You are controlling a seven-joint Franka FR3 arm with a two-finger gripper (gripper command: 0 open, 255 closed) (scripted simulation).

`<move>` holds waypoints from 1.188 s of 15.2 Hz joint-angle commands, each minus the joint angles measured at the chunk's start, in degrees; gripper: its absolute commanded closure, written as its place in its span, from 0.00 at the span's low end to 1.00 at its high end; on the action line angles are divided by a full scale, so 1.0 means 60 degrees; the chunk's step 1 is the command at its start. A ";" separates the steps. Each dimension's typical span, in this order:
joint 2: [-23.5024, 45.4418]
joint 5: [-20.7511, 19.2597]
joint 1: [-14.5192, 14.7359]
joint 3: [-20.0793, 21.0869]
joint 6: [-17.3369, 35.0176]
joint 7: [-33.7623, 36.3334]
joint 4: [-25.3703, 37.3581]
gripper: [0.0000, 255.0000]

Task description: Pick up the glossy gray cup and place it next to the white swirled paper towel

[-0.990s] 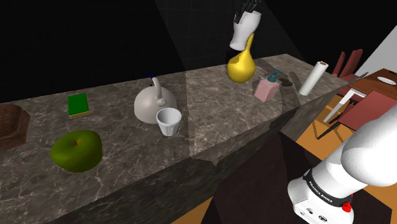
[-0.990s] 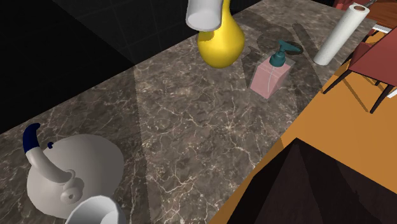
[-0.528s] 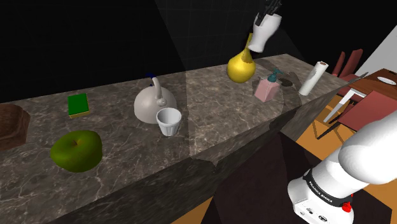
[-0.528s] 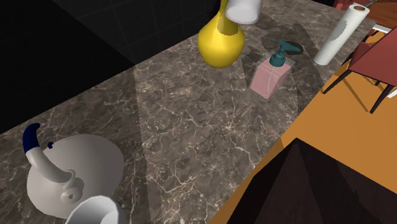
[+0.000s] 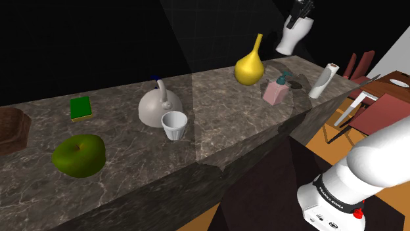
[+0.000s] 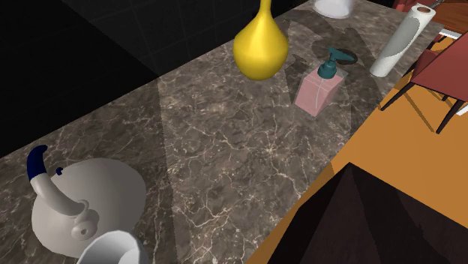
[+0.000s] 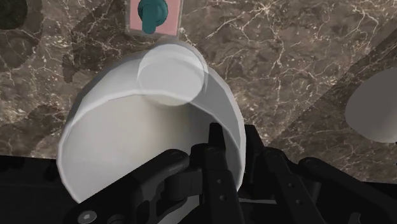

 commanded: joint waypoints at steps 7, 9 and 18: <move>0.0236 0.0062 -0.0713 -0.1244 -0.0525 -0.1921 0.0454 1.00; 0.0398 0.0117 -0.0894 -0.1567 -0.0666 -0.2416 0.0663 1.00; 0.1805 0.0801 -0.1878 -0.3064 -0.1492 -0.4813 0.2253 1.00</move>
